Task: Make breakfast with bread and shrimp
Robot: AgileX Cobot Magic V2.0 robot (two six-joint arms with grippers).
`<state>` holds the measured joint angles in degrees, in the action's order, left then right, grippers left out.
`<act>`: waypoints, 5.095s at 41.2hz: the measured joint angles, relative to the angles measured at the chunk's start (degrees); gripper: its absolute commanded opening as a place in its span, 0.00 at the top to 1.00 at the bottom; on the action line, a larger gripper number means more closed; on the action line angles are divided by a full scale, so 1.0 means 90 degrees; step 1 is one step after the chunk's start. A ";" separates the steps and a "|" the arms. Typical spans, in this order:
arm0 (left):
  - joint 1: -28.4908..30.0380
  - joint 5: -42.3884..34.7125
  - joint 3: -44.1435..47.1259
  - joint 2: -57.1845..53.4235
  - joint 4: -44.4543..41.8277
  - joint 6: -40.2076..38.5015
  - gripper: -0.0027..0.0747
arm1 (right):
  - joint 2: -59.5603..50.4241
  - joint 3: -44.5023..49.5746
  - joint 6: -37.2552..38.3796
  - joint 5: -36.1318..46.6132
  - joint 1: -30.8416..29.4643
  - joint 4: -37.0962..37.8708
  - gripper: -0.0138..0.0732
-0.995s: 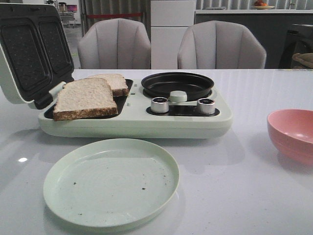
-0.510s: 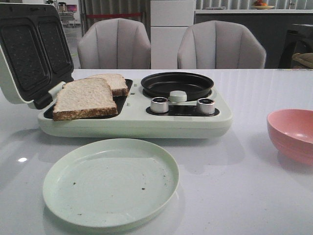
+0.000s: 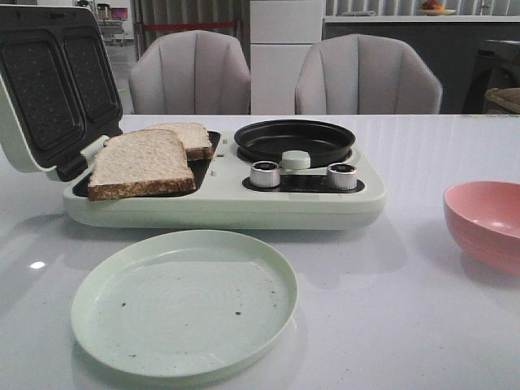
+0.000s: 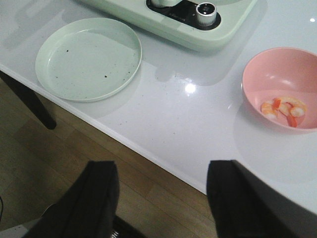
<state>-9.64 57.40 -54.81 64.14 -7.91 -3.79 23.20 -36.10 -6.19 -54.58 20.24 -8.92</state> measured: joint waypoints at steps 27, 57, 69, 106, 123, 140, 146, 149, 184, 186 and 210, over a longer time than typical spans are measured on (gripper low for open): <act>0.2290 -0.1404 -0.2309 0.2440 0.2397 0.1127 0.83 | 0.0000 0.0000 0.0000 0.0000 0.0000 0.0003 0.27; 0.2331 -0.1031 -0.3908 0.4207 0.5486 0.3043 0.83 | 0.0000 0.0000 0.0000 0.0000 0.0000 0.0003 0.27; 0.2248 0.0173 -0.4120 0.4189 0.6976 0.4049 0.84 | 0.0000 0.0000 0.0000 0.0000 0.0000 0.0003 0.27; -0.1748 -0.1313 0.0075 -0.0486 0.3988 0.3701 0.83 | 0.0000 0.0000 0.0000 0.0000 0.0000 0.0003 0.27; -0.1804 -0.1328 0.1090 -0.2429 0.1736 0.1443 0.84 | 0.0000 0.0000 0.0000 0.0026 0.0000 0.0136 0.27; -0.1843 -0.1316 0.1095 -0.2618 0.1385 0.1393 0.84 | 0.0155 0.0000 0.0129 0.0348 0.0000 0.0256 0.27; -0.2211 -0.1316 0.1095 -0.2618 0.1338 0.1393 0.84 | 0.0890 0.0000 0.0989 0.0347 0.0000 0.1073 0.27; -0.2449 -0.1316 0.1095 -0.2618 0.1338 0.1393 0.84 | 0.1370 0.0000 0.1461 0.0307 -0.0060 0.1547 0.27; -0.2771 -0.1316 0.1095 -0.2618 0.1338 0.1393 0.84 | 0.6554 -0.2333 0.1046 0.0547 -0.3045 0.1199 0.27; -0.2782 -0.1316 0.1095 -0.2618 0.1338 0.1393 0.84 | 0.6817 -0.2455 0.0975 0.0578 -0.3072 0.1166 0.27; -0.2782 -0.1316 0.1095 -0.2618 0.1338 0.1393 0.84 | 0.8362 -0.2841 0.0832 0.1918 -0.3098 0.1133 0.39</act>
<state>-34.68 45.56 -44.95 40.58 4.13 8.75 98.45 -61.66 1.30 -37.32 -7.64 1.28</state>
